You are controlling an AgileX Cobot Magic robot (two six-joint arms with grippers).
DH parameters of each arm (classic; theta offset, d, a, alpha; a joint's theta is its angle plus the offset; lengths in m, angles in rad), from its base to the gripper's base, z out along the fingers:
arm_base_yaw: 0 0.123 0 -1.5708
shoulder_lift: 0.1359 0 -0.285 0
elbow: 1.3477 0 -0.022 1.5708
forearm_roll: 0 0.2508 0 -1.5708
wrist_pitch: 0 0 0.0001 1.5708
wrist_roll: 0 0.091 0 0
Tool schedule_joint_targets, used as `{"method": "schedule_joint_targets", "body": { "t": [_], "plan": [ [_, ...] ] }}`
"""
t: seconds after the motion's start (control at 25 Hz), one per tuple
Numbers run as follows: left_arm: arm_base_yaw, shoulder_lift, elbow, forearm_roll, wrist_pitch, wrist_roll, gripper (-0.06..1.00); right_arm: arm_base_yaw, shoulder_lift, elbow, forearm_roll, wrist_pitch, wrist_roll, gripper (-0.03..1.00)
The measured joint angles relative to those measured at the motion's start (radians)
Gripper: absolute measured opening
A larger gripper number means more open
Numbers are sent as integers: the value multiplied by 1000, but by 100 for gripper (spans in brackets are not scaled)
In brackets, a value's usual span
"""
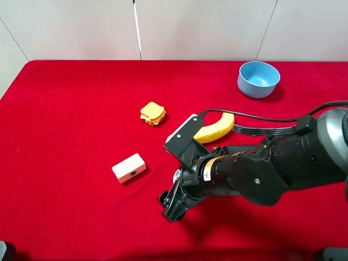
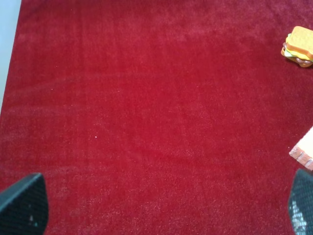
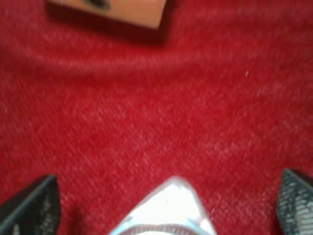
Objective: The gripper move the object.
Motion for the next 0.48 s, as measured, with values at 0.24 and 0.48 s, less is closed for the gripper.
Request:
{"method": "schedule_joint_targets", "body": {
  "t": [0.24,0.48],
  "plan": [
    [0,0,0,0,0,0,97,0,-70,1,8,-30,0,69],
    [0,0,0,0,0,0,97,0,-157,2,44,-32,0,69]
  ]
}}
